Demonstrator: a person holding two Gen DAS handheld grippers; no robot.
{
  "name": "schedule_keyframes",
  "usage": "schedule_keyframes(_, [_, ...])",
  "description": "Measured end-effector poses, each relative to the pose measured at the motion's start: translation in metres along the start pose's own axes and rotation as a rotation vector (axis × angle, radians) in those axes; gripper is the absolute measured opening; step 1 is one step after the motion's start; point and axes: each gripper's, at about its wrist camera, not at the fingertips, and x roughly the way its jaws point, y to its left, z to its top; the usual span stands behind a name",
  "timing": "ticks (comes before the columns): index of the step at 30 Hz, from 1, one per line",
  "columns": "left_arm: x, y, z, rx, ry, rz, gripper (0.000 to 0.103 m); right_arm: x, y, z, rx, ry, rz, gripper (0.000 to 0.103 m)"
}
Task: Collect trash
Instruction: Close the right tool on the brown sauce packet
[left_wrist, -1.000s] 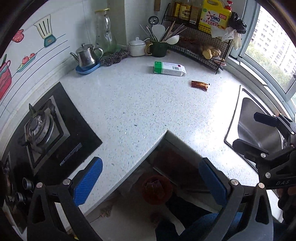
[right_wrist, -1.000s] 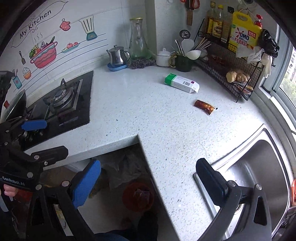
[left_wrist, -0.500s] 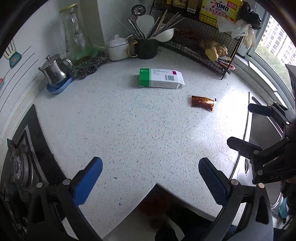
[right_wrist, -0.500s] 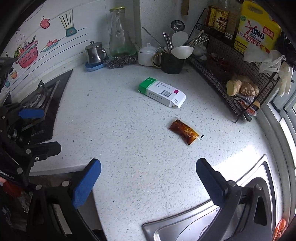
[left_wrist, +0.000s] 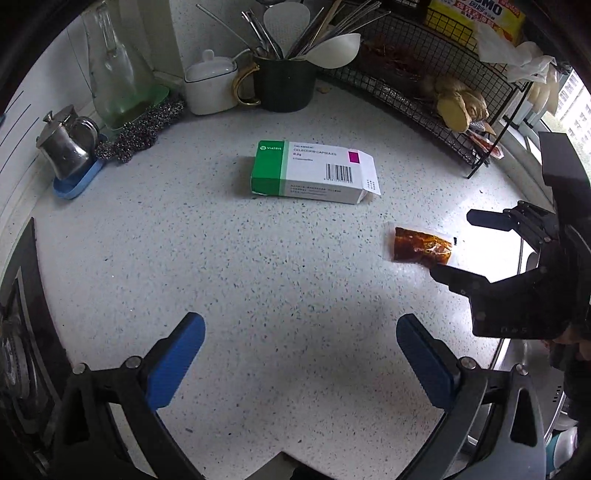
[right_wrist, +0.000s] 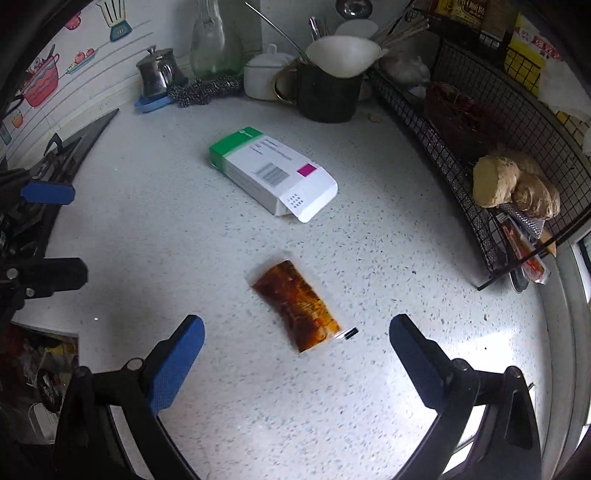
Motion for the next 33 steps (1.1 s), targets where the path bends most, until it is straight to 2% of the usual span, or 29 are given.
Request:
schedule_keyframes(1, [0.004, 0.000, 0.002, -0.004, 0.005, 0.002, 0.103, 0.004, -0.004, 0.001, 0.006, 0.006, 0.006, 0.083])
schedule_keyframes(5, [0.019, -0.001, 0.008, -0.004, 0.028, 0.002, 0.103, 0.014, -0.007, 0.004, -0.016, 0.021, 0.038, 0.082])
schedule_keyframes(13, [0.028, -0.014, 0.019, 0.092, 0.042, 0.014, 0.103, 0.018, -0.005, 0.003, -0.052, 0.024, 0.066, 0.079])
schedule_keyframes(15, [0.028, -0.013, 0.023, 0.113, 0.041, 0.020, 0.103, 0.019, -0.004, 0.003, -0.057, 0.030, 0.069, 0.075])
schedule_keyframes(19, [0.029, -0.009, 0.031, 0.149, 0.038, 0.014, 0.103, 0.022, 0.002, 0.001, -0.086, 0.055, 0.063, 0.056])
schedule_keyframes(21, [0.029, -0.007, 0.035, 0.170, 0.036, 0.015, 0.103, 0.020, 0.005, -0.001, -0.092, 0.047, 0.066, 0.052])
schedule_keyframes(23, [0.029, -0.005, 0.039, 0.194, 0.035, 0.015, 0.103, 0.016, 0.009, -0.002, -0.093, 0.032, 0.067, 0.040])
schedule_keyframes(25, [0.029, -0.003, 0.045, 0.221, 0.036, 0.013, 0.103, 0.012, 0.014, -0.003, -0.089, 0.023, 0.064, 0.018])
schedule_keyframes(26, [0.029, -0.002, 0.048, 0.237, 0.035, 0.008, 0.103, 0.011, 0.017, -0.003, -0.087, 0.020, 0.059, 0.014])
schedule_keyframes(28, [0.028, -0.002, 0.055, 0.277, 0.035, 0.000, 0.103, 0.013, 0.025, 0.000, -0.072, 0.019, 0.040, 0.008])
schedule_keyframes(33, [0.029, -0.001, 0.081, 0.419, 0.028, -0.036, 0.103, 0.008, 0.038, 0.003, 0.018, 0.033, 0.028, 0.007])
